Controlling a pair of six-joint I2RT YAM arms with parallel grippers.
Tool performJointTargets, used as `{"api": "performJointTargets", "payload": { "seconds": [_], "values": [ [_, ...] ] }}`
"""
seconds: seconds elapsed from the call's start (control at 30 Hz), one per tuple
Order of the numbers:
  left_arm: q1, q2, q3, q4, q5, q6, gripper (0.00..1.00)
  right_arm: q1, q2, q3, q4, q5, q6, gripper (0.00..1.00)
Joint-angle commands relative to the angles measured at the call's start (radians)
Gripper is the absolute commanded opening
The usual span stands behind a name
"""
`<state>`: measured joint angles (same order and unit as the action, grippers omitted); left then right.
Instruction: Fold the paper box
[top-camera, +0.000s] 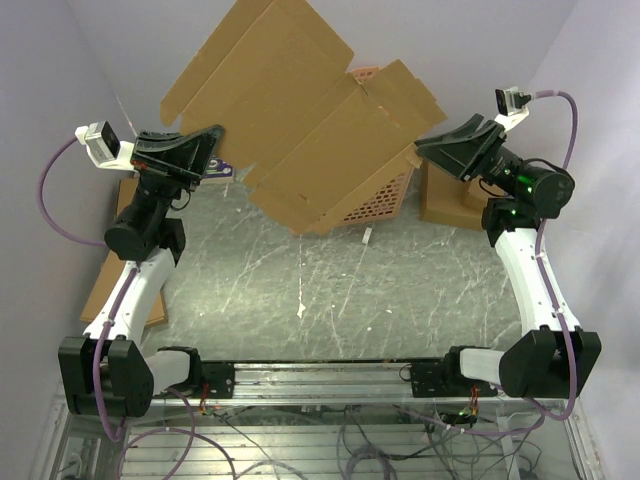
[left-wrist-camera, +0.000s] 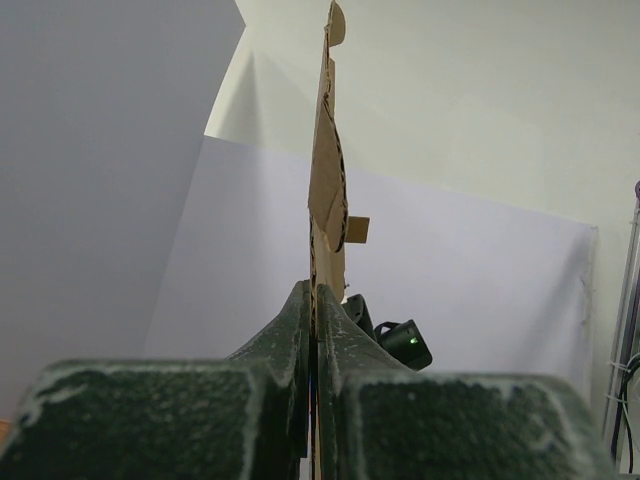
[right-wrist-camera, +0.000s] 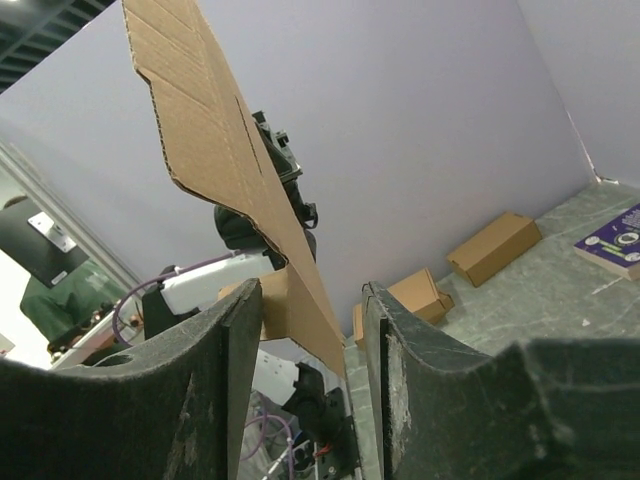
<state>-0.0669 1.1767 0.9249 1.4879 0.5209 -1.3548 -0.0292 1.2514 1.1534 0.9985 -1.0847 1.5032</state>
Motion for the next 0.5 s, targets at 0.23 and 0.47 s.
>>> {"api": "performJointTargets", "payload": {
  "seconds": [0.23,0.47],
  "values": [
    [-0.004,0.001,0.019,0.237,0.000,-0.001,0.07,0.021,-0.021,-0.003,-0.042,-0.010,-0.054,0.39],
    [-0.008,0.004,0.023,0.238,0.001,0.000,0.07,0.026,-0.019,0.000,-0.054,-0.013,-0.069,0.27]
  ]
}}
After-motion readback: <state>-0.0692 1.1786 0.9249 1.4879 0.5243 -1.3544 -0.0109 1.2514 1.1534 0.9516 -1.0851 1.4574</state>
